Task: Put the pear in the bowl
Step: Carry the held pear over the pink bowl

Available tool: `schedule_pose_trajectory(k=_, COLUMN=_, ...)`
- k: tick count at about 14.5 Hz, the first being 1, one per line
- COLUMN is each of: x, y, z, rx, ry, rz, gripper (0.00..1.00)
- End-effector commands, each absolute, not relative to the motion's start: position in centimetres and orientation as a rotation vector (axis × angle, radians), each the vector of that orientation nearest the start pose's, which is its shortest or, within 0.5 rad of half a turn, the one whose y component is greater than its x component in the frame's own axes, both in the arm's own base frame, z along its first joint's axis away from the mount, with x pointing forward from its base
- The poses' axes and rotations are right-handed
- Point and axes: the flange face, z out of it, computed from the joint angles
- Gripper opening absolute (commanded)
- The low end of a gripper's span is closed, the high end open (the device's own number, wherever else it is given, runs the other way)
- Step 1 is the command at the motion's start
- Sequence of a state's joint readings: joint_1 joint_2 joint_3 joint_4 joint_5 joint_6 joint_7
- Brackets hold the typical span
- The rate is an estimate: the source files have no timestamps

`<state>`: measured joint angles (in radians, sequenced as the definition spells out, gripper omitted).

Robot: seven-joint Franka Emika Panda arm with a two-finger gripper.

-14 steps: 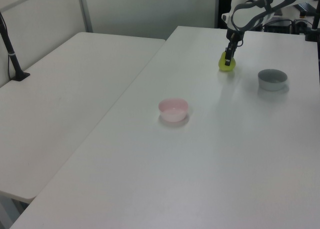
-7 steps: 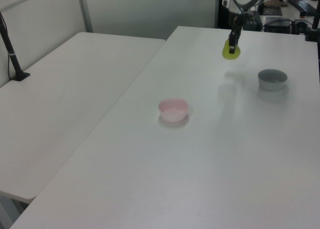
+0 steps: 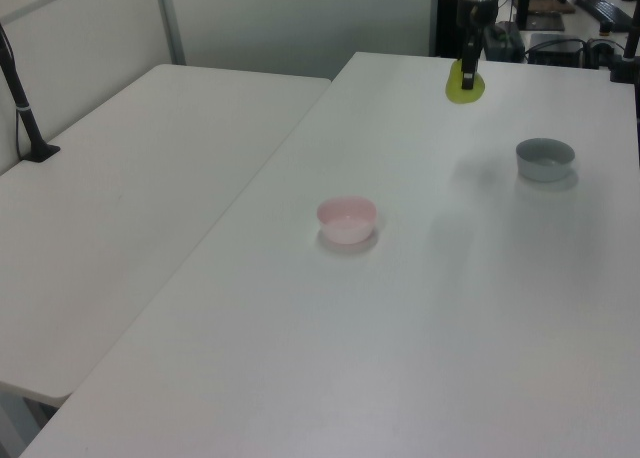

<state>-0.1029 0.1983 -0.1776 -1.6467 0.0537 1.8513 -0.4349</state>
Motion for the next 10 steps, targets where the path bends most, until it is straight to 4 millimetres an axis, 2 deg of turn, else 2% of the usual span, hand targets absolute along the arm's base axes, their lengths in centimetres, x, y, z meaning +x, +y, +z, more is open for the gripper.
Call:
schedule_pose_trajectory(k=1, x=58.0, y=-12.2, z=54.2, rx=-3.115, ry=-0.260, rz=0.016, gripper=0.04)
schedule_pose_trajectory(k=7, x=59.0, y=-6.1, z=57.0, rx=-3.127, ry=-0.116, rz=-0.037, gripper=0.04)
schedule_pose_trajectory(k=10, x=59.9, y=-2.1, z=56.6, rx=-3.122, ry=-0.159, rz=-0.049, gripper=0.04)
